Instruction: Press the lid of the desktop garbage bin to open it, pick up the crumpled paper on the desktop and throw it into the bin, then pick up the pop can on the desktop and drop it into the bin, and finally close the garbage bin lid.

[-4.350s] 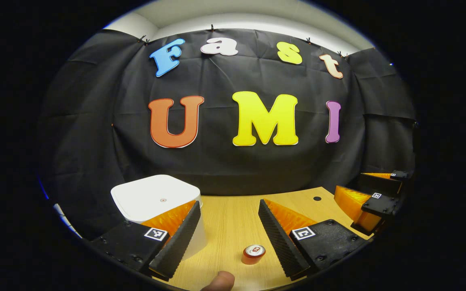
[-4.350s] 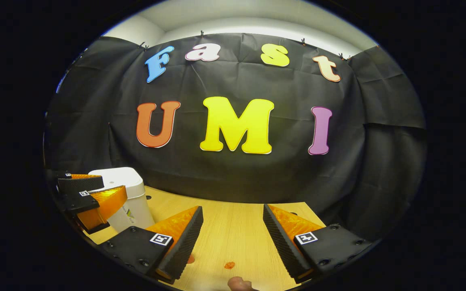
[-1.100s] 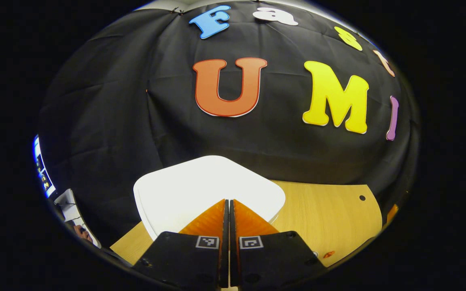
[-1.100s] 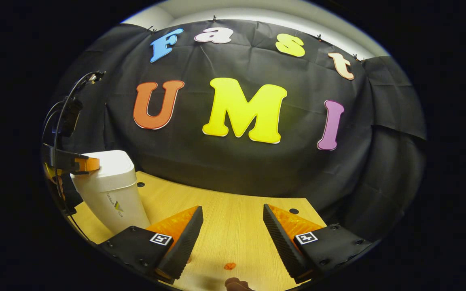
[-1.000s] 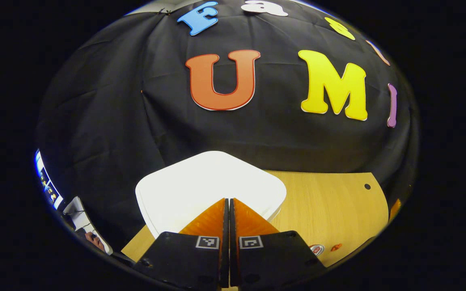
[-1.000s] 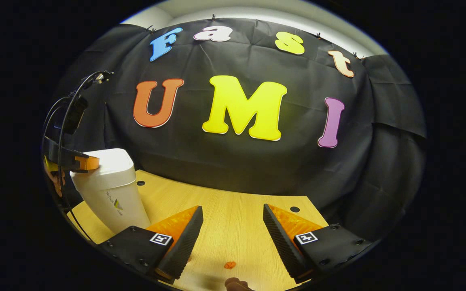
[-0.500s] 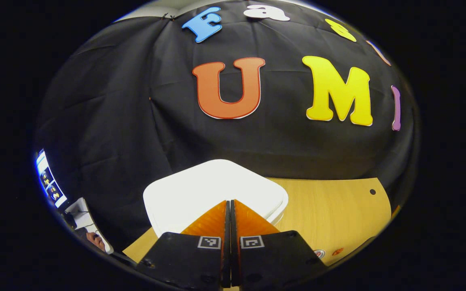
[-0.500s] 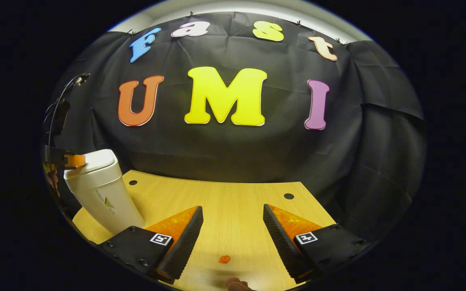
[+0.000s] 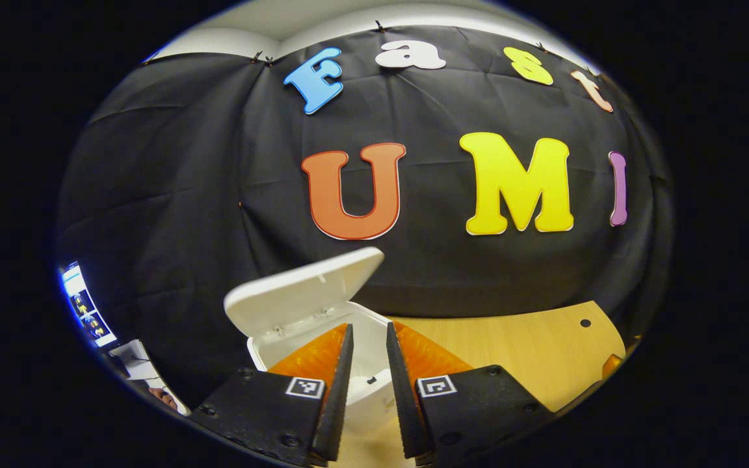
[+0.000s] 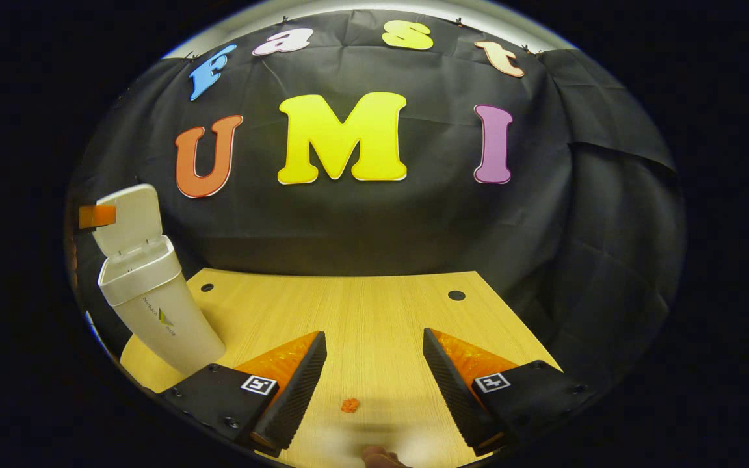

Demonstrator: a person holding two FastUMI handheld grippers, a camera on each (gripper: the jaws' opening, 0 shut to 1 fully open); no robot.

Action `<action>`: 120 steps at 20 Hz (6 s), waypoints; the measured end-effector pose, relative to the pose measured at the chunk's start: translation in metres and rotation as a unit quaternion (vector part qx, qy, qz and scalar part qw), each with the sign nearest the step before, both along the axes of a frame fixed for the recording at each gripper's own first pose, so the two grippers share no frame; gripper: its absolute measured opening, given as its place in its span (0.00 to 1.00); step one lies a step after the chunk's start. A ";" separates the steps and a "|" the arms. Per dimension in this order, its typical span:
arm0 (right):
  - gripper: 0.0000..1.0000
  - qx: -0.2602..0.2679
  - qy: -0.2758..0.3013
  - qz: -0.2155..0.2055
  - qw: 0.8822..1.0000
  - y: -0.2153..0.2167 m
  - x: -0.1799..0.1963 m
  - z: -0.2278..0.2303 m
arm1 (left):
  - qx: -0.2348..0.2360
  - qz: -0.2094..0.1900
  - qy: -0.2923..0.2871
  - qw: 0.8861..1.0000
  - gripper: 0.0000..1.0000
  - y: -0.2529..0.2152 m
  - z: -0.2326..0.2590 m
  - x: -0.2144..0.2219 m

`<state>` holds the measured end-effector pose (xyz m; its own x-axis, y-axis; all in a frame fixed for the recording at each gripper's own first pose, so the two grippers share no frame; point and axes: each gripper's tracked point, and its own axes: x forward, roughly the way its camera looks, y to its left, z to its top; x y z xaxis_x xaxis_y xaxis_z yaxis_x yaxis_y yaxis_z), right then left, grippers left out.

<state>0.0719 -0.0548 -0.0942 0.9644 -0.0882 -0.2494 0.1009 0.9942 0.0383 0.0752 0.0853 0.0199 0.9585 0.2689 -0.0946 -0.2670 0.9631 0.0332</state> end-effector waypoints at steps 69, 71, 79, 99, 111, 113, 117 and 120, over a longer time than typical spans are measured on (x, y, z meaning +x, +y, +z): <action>0.24 -0.002 0.292 0.098 0.951 0.037 0.025 -0.224 | 0.043 -0.140 0.181 0.973 0.86 -0.110 -0.186 -0.083; 0.24 0.005 0.280 0.098 0.955 0.030 0.019 -0.202 | 0.044 -0.153 0.179 0.971 0.86 -0.118 -0.187 -0.078; 0.24 0.043 0.220 0.062 0.972 -0.004 0.008 -0.101 | 0.036 -0.208 0.177 0.961 0.86 -0.147 -0.195 -0.069; 0.24 0.025 0.088 0.225 0.970 0.190 0.032 0.101 | -0.019 -0.150 0.178 0.972 0.86 -0.062 -0.214 -0.101; 0.24 0.019 0.083 0.333 0.939 0.380 0.055 0.106 | -0.051 -0.125 0.170 0.976 0.86 -0.018 -0.224 -0.116; 0.24 0.021 0.092 0.344 0.934 0.403 0.062 0.097 | -0.048 -0.124 0.166 0.977 0.86 -0.013 -0.223 -0.115; 0.24 0.012 0.097 0.362 0.927 0.431 0.073 0.084 | -0.039 -0.127 0.168 0.977 0.86 -0.006 -0.225 -0.115; 0.24 0.011 0.103 0.365 0.925 0.440 0.076 0.076 | -0.041 -0.130 0.174 0.975 0.86 -0.005 -0.229 -0.116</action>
